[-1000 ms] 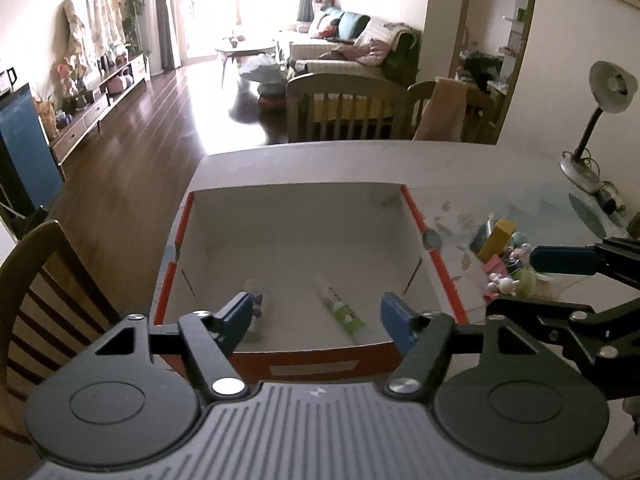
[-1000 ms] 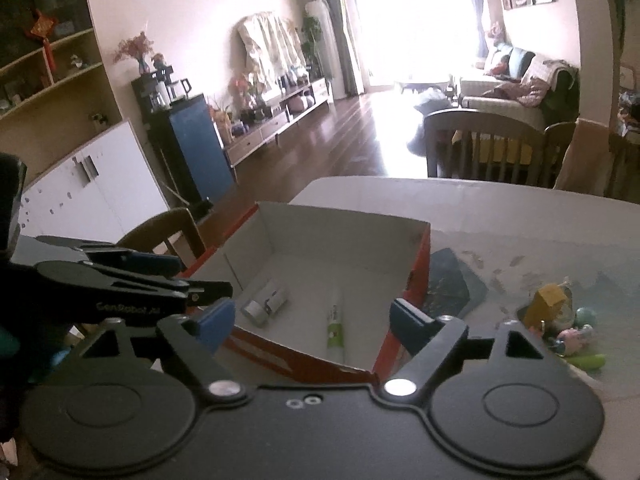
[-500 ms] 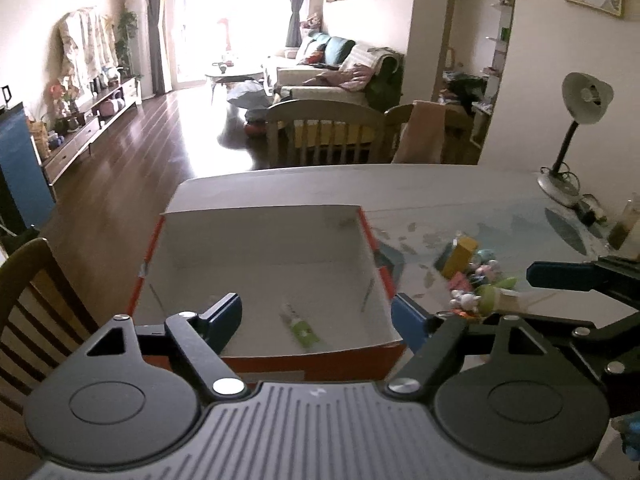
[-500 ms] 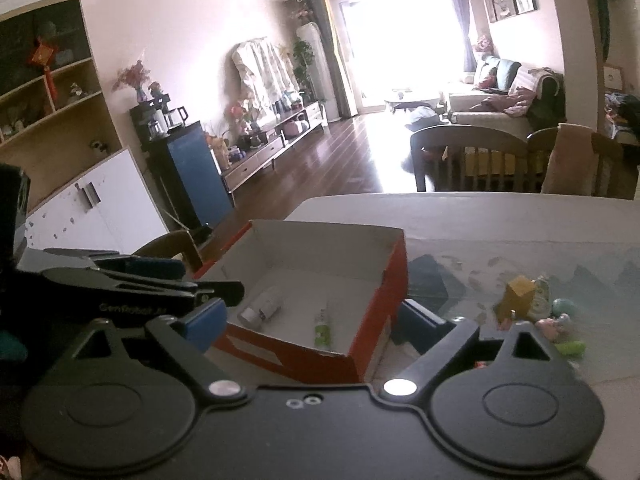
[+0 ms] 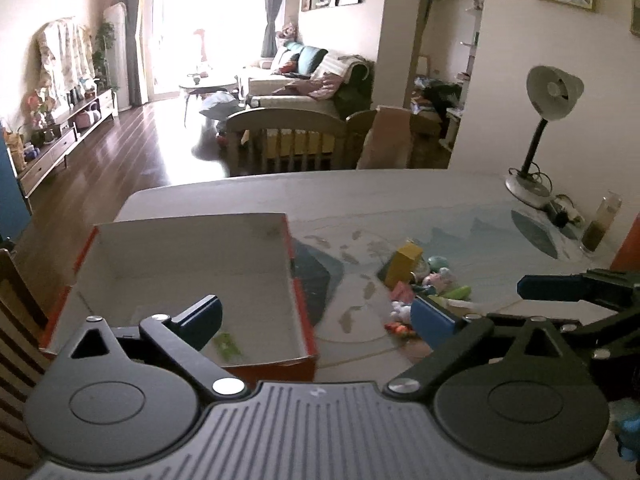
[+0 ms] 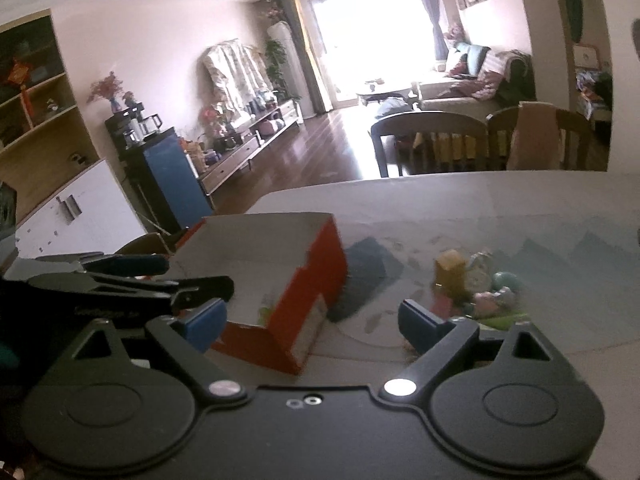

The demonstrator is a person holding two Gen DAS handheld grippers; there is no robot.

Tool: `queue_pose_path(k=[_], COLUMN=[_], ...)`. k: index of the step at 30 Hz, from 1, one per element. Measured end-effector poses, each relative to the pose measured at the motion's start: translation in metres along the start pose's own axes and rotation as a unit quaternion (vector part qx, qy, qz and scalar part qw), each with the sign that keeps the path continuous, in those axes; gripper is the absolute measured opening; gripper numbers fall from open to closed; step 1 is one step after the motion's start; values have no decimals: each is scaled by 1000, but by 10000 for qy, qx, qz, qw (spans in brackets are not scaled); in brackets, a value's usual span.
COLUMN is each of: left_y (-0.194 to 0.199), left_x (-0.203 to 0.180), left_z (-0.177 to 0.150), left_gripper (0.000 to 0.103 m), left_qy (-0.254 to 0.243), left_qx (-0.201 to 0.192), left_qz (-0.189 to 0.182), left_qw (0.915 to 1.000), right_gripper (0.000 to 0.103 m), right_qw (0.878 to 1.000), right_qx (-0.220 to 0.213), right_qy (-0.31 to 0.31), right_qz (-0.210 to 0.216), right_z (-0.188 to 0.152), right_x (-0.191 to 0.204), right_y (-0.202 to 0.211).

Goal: Organize rigid objects
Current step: 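Lift both open tools out of the box and back toward the pile, then grasp the white-blue toy figure with the left tool while the right grasps the green-lid jar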

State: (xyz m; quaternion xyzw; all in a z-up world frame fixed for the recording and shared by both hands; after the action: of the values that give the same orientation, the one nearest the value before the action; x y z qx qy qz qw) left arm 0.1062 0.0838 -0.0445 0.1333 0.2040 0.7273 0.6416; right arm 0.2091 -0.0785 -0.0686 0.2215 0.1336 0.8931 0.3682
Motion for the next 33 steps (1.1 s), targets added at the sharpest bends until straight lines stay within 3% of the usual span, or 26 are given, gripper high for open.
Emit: queue_pose_path(k=[17,33], left_y=[-67,-128], left_x=[-52,-90], left_z=[-24,-47], left_gripper=[101,101], left_qy=[205,255], left_qx=[511,987], left_qz=[6,-16], left_qw=[9985,9948], right_gripper=[92,81], right_qw=[9984,9917], right_qx=[474,996], right_qy=[222,731], right_qz=[-222,-351], right_z=[-24,-43], right_x=[-91,-158], right_y=[-2,-43])
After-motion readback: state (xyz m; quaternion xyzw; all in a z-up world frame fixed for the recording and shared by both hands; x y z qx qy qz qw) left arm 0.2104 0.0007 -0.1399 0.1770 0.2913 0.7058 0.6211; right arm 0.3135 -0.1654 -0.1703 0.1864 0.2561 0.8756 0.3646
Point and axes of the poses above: each gripper's, at about its wrist camera, not at the fingertips, and y roughly against the way its jaws point, x to its left, z to its top, the point moved 5 cm from there along -y, roughly the way its jaws point, and after that the axes turned 11 degrees about -x, right-handed, at the moved point
